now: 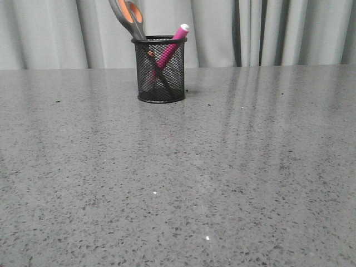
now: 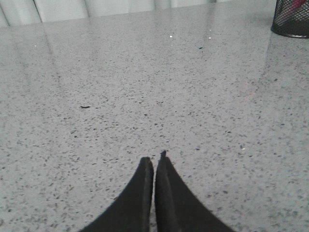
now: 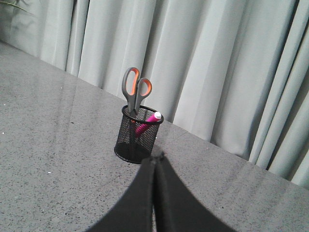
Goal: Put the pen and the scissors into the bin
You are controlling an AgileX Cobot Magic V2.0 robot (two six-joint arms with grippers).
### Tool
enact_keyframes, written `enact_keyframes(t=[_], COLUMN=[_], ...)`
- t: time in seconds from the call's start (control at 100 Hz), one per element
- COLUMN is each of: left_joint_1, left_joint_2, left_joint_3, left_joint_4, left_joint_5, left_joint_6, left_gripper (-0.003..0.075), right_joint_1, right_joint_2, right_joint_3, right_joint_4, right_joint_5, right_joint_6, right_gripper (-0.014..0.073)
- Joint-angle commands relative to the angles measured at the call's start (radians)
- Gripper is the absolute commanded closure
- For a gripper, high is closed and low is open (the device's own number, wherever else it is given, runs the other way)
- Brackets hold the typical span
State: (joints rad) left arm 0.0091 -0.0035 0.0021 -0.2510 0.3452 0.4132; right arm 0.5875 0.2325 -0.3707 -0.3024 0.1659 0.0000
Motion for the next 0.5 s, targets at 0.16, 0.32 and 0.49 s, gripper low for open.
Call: enact_keyframes(t=[0.16, 0.32, 0.49], left_joint_1=[0.003, 0.003, 0.003], left_joint_2=[-0.034, -0.034, -0.034], left_joint_3=[0.043, 0.043, 0.043], left_joint_4=[0.243, 0.119, 0.09], left_joint_5=[-0.043, -0.043, -0.043], left_joint_6=[-0.01, -0.01, -0.01], left_gripper=[0.0739, 0.0739, 0.0739], right_joint_1=[0.0, 0.0, 0.0], right_joint_2=[0.007, 0.007, 0.007], right_joint_3=[-0.024, -0.024, -0.024], right_joint_4=[-0.013, -0.013, -0.013], right_joint_5=[-0.074, -0.074, -0.074], right_joint_6=[0.0, 0.0, 0.0], right_gripper=[0.0662, 0.0662, 0.0662])
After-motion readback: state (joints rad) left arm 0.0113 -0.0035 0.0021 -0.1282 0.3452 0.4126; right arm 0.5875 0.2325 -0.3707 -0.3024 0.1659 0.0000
